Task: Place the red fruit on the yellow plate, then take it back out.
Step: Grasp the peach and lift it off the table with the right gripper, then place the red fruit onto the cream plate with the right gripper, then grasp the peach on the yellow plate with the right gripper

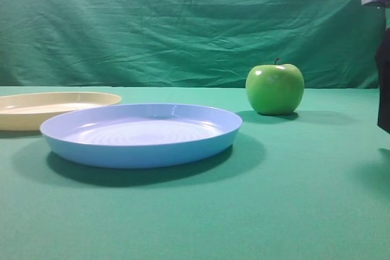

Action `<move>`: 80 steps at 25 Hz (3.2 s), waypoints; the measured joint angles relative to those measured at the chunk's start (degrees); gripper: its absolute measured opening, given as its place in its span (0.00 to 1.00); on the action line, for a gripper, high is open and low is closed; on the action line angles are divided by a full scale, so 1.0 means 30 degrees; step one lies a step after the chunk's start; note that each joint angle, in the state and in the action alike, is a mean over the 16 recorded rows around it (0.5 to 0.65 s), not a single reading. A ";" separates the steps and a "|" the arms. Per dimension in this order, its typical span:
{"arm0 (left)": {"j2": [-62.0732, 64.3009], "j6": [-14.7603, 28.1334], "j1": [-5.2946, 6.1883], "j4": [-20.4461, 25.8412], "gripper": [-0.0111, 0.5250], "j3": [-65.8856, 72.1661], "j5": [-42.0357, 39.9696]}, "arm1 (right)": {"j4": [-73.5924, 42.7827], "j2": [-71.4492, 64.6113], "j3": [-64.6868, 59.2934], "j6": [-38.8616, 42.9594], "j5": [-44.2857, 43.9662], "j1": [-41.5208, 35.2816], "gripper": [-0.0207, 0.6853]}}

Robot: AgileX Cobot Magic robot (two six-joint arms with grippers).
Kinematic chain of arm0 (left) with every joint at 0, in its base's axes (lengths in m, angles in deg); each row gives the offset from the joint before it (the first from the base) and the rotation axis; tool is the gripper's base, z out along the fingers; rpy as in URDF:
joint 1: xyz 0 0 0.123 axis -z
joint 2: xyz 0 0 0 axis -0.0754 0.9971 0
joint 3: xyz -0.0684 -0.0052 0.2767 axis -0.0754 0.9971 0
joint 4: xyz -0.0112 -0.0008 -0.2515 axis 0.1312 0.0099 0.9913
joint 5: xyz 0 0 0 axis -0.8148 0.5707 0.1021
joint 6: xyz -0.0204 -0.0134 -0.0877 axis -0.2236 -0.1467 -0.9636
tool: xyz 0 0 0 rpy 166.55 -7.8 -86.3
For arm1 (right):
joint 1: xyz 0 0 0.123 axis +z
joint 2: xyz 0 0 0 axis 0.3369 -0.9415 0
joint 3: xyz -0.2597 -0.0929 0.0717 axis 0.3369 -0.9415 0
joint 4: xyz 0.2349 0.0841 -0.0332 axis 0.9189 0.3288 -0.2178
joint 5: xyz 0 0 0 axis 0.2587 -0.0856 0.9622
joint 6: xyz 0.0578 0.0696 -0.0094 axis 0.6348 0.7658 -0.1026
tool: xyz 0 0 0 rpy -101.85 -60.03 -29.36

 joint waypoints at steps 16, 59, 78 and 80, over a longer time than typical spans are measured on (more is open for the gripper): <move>0.0000 0.0000 0.0000 0.0000 0.02 0.0000 0.0000 | 0.0268 -0.0757 0.7450 0.0014 -0.2248 0.3647 0.33; 0.0000 0.0000 0.0000 0.0000 0.02 0.0000 0.0000 | 0.5102 -1.2718 2.2102 -0.6386 0.0211 1.1128 0.88; 0.0000 0.0000 0.0000 0.0000 0.02 0.0000 0.0000 | 0.2725 -0.3122 2.1519 -0.1875 -0.8619 0.7684 0.05; 0.0000 0.0000 0.0000 0.0000 0.02 0.0000 0.0000 | 0.2153 -0.1910 2.0805 -0.1120 -0.8793 0.7502 0.03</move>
